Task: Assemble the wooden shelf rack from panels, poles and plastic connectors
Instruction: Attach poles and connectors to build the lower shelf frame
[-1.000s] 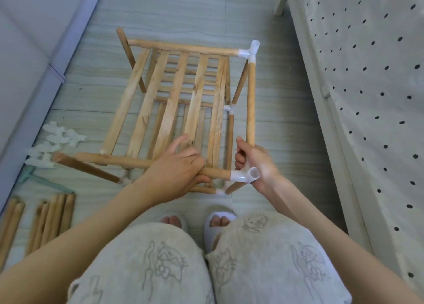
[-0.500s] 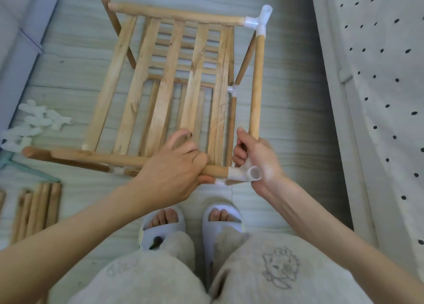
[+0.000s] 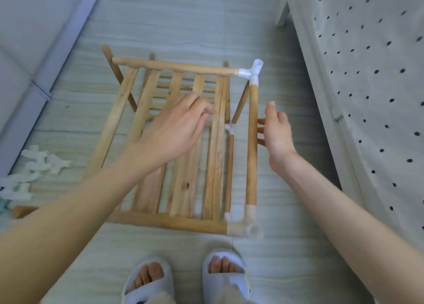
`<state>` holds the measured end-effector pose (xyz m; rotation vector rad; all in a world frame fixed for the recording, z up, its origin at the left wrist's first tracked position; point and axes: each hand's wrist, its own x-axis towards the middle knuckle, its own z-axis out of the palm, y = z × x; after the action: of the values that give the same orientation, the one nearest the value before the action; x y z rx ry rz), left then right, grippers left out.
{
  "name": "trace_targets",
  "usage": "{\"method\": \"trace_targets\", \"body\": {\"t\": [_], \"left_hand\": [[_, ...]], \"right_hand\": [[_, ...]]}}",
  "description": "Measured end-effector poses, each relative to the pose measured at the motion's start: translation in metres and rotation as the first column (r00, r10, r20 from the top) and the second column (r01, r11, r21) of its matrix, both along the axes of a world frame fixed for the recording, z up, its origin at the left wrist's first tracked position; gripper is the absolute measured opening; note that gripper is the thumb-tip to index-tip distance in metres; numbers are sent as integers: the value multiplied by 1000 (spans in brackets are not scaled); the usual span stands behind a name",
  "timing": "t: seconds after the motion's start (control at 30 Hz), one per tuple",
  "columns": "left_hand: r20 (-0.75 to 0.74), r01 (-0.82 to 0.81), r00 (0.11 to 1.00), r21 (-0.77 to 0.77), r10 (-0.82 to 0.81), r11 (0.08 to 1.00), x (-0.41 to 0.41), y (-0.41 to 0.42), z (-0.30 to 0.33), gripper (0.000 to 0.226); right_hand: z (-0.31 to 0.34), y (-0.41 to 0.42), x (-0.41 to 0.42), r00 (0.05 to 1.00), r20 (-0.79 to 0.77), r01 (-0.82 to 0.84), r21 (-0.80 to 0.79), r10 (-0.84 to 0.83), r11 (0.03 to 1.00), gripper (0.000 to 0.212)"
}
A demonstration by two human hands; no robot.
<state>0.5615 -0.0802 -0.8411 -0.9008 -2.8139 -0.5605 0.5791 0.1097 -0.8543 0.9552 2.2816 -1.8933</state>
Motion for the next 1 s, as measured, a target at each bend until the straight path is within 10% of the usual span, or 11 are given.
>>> {"method": "trace_targets", "body": {"t": [0.17,0.47,1.0], "left_hand": [[-51,-1,999,-81,-3,997,-94,27,-12,33],[45,23,999,-183,-15,983,-168,51,-42,37],[-61,8,998,-155,-17,988,-168,55,-51,38]], "right_hand": [[0,20,-88,981,-164,-80,163,107,983,61],[-18,26,-159,969,-199,-160,-42,149,986,66],[-37,18,-171,934,-291,-222,-19,207,975,10]]}}
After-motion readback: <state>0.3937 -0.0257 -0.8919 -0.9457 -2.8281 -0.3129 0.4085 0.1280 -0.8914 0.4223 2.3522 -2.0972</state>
